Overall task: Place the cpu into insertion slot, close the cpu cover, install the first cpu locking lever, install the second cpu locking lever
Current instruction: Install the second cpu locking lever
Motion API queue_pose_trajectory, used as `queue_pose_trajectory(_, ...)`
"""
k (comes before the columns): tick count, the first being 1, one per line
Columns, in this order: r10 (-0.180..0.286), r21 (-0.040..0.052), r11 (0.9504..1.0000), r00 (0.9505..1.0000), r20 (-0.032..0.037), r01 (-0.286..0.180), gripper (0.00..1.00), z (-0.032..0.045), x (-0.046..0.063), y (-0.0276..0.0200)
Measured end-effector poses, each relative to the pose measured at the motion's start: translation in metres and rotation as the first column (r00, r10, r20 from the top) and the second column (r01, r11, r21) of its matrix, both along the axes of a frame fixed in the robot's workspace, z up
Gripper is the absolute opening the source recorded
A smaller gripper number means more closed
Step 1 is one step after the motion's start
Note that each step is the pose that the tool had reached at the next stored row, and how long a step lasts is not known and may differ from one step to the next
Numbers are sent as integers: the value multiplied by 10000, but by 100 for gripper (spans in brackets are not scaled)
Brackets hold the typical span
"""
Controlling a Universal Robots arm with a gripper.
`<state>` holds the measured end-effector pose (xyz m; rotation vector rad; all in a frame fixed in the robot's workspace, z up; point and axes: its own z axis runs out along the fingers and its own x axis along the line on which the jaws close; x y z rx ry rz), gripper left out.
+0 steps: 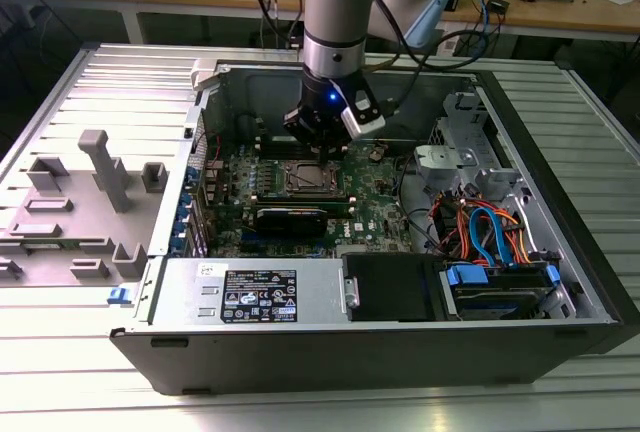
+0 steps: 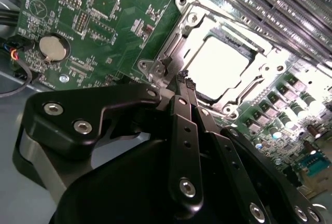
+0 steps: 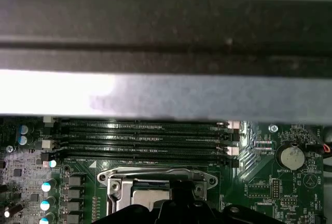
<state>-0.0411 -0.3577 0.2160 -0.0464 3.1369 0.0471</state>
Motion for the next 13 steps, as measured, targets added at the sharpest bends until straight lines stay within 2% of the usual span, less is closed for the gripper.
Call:
queue_pose_trajectory(4,-1,-1,10000,10000,0,1,11,-2,-1,-37)
queue_pose_trajectory(13,-1,1,10000,10000,1,1,11,38,0,-47)
